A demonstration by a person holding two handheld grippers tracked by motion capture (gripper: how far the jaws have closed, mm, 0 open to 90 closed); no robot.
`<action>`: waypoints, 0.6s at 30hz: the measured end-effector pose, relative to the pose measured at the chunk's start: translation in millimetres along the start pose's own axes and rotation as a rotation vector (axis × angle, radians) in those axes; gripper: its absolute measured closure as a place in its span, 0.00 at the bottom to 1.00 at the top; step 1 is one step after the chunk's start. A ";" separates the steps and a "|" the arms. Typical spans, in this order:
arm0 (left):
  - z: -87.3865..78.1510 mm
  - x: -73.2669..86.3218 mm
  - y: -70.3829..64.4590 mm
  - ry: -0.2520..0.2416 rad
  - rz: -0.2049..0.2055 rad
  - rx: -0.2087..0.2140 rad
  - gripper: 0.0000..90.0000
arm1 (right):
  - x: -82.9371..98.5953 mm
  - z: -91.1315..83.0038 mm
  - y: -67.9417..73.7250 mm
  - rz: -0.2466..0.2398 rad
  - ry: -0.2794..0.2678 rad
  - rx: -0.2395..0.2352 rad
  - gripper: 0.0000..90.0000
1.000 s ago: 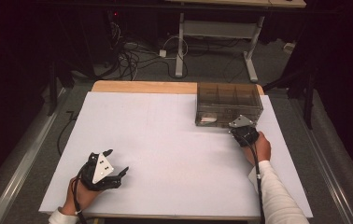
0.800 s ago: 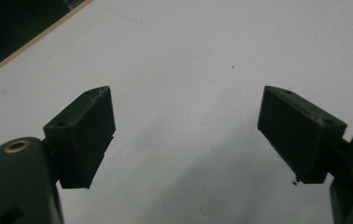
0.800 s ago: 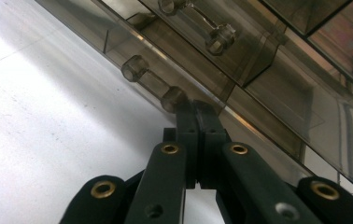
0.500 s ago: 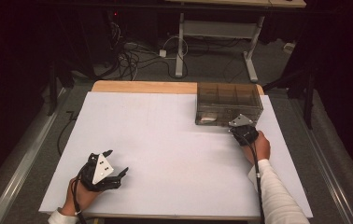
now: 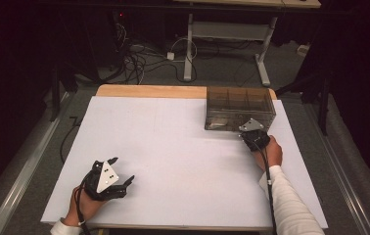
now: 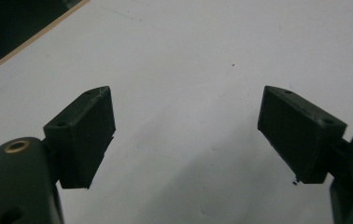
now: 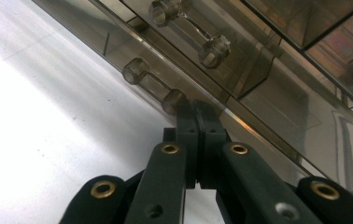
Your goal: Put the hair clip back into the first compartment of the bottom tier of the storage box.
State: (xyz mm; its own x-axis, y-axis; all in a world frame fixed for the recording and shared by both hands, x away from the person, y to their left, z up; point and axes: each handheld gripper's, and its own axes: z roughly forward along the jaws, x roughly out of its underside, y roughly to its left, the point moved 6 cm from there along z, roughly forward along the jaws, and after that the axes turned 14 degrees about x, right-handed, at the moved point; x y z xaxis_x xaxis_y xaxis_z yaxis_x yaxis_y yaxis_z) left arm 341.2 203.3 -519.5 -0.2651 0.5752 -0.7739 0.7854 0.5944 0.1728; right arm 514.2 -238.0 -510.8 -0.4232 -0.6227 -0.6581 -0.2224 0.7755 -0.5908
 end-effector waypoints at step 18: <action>-1.1 1.4 0.7 0.000 0.000 0.003 0.20 | 0.7 4.5 -0.7 0.008 0.018 0.001 1.00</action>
State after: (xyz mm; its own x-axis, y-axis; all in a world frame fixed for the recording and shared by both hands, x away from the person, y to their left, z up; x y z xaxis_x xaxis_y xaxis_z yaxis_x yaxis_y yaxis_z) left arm 340.8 205.2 -519.8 -0.2650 0.5755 -0.7737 0.7870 0.5927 0.1713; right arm 518.0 -239.5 -513.0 -0.4405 -0.6149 -0.6541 -0.2179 0.7801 -0.5865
